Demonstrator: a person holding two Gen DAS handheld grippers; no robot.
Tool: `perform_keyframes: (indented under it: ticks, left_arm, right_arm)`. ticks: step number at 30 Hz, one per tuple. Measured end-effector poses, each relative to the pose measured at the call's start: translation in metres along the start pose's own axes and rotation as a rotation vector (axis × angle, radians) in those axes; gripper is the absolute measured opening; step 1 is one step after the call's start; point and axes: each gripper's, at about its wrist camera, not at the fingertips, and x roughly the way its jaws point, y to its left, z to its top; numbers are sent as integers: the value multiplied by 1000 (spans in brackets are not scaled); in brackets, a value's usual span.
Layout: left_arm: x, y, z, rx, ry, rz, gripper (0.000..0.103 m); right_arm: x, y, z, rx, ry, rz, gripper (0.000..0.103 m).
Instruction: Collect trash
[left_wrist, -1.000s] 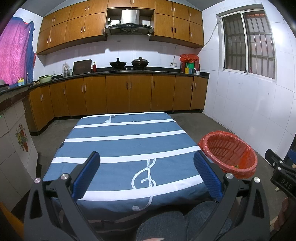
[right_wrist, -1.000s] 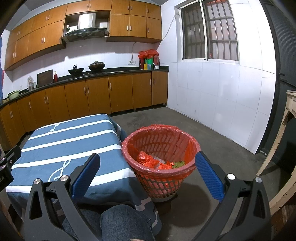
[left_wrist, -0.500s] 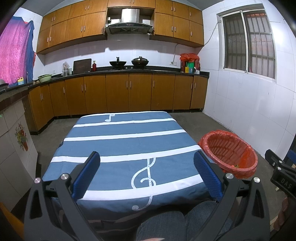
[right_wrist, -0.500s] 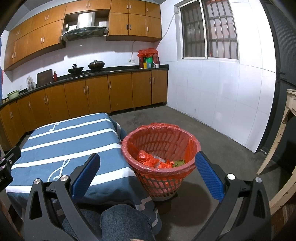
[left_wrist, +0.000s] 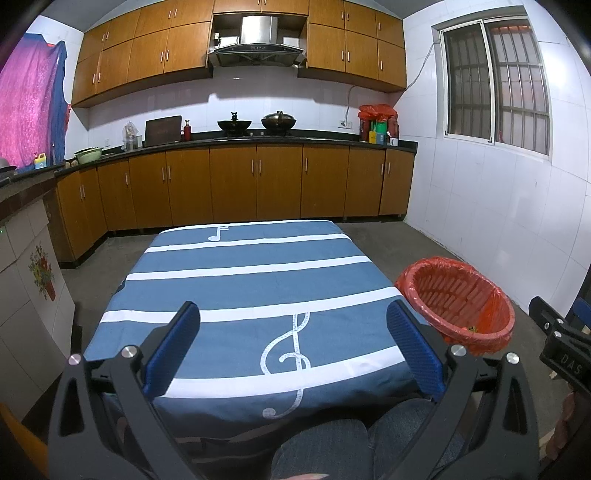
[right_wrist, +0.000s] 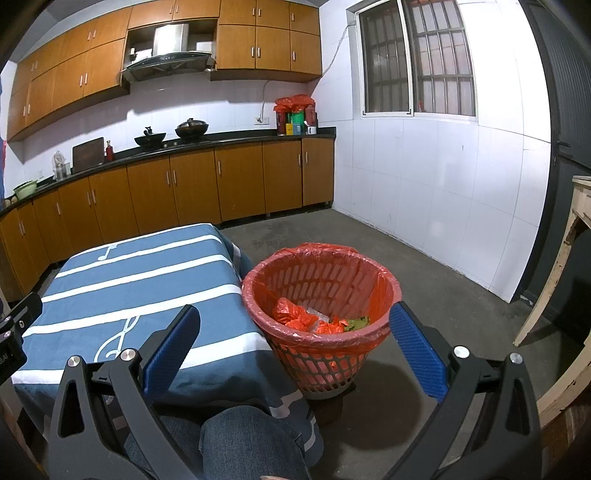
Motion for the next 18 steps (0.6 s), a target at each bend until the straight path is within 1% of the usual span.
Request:
perform_keyframes:
  ticks: [18]
  left_arm:
    - [0, 0, 0, -2, 1, -1, 99]
  right_arm:
    - [0, -1, 1, 0, 0, 1, 101]
